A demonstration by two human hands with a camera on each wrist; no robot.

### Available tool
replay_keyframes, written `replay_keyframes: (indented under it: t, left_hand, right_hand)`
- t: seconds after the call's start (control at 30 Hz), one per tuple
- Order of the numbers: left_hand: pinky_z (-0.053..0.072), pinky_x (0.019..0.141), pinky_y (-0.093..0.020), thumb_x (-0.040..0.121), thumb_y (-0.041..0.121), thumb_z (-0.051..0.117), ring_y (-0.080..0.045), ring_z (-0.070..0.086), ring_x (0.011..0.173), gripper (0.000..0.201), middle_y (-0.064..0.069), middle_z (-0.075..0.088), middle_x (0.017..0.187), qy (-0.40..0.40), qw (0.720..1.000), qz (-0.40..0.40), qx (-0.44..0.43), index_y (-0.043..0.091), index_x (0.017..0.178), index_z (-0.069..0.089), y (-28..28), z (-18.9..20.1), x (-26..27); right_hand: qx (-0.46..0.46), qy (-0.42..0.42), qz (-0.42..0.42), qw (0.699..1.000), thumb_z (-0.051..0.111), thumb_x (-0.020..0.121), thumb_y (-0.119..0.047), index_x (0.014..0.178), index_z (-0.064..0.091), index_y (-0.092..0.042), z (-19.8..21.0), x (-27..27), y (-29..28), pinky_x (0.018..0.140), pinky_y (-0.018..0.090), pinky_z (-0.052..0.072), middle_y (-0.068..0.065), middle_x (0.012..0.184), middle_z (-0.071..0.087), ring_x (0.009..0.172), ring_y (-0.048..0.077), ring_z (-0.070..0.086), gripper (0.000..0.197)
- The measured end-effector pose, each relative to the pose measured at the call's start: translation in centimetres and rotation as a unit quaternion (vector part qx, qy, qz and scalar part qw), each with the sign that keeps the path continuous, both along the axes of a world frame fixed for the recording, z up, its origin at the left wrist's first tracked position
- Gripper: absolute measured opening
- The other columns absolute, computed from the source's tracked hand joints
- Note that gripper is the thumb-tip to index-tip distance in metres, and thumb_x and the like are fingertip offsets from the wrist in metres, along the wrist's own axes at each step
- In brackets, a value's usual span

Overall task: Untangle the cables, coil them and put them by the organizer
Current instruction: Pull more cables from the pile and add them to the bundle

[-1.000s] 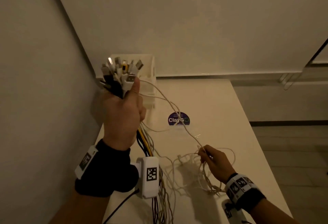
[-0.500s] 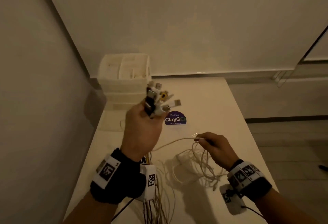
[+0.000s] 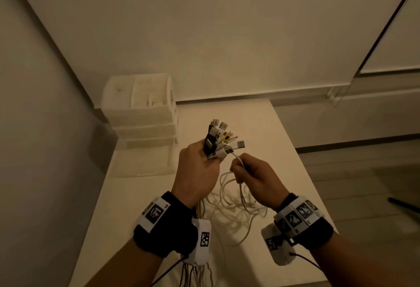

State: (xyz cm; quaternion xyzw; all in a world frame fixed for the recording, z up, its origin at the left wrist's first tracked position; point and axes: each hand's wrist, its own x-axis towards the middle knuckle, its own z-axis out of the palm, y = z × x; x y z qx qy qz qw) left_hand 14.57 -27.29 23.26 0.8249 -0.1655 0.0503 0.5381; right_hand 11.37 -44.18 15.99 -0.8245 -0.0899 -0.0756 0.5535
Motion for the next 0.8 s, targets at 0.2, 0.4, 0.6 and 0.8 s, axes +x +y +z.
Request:
replay_keyframes:
  t: [0.2, 0.4, 0.6, 0.8]
  left_hand:
    - [0.035, 0.047, -0.043, 0.088, 0.0, 0.063, -0.038, 0.041, 0.061, 0.023, 0.019, 0.044, 0.091, 0.006, 0.986, 0.039, -0.162, 0.021, 0.081, 0.072, 1.6, 2.2, -0.6]
    - [0.028, 0.05, -0.024, 0.08, 0.026, 0.065, -0.007, 0.033, 0.037, 0.017, 0.0, 0.036, 0.043, 0.028, 0.964, 0.113, -0.241, 0.017, 0.065, 0.064, 4.2, 3.0, 0.1]
    - [0.026, 0.042, -0.017, 0.091, 0.015, 0.062, -0.007, 0.026, 0.029, 0.02, 0.008, 0.037, 0.036, 0.036, 0.955, 0.131, -0.266, 0.013, 0.072, 0.064, 5.9, 3.4, 0.6]
    - [0.023, 0.038, -0.016, 0.093, 0.012, 0.059, -0.007, 0.022, 0.031, 0.03, 0.009, 0.029, 0.038, 0.029, 0.925, 0.174, -0.337, 0.005, 0.066, 0.051, 6.8, 3.6, -0.1]
  right_hand:
    - [-0.074, 0.03, 0.0, 0.997, 0.047, 0.099, -0.015, 0.091, 0.061, -0.016, -5.3, 0.3, 0.1, 0.072, 0.023, 0.048, -0.005, 0.076, 0.067, 0.074, 0.01, 0.062, 0.016]
    - [-0.286, 0.031, -0.019, 0.958, 0.046, 0.096, -0.018, 0.083, 0.062, -0.02, -9.8, 1.4, -0.3, 0.07, 0.032, 0.04, -0.006, 0.078, 0.067, 0.074, 0.02, 0.06, 0.021]
    - [-0.205, 0.132, -0.087, 0.966, 0.044, 0.1, -0.015, 0.08, 0.056, -0.024, -11.5, 1.3, -2.5, 0.06, 0.02, 0.036, 0.002, 0.083, 0.07, 0.065, 0.013, 0.054, 0.025]
    - [-0.169, 0.132, -0.105, 0.971, 0.04, 0.1, -0.009, 0.083, 0.053, -0.009, -10.1, 2.2, -3.4, 0.07, 0.021, 0.046, -0.005, 0.078, 0.068, 0.077, 0.019, 0.063, 0.021]
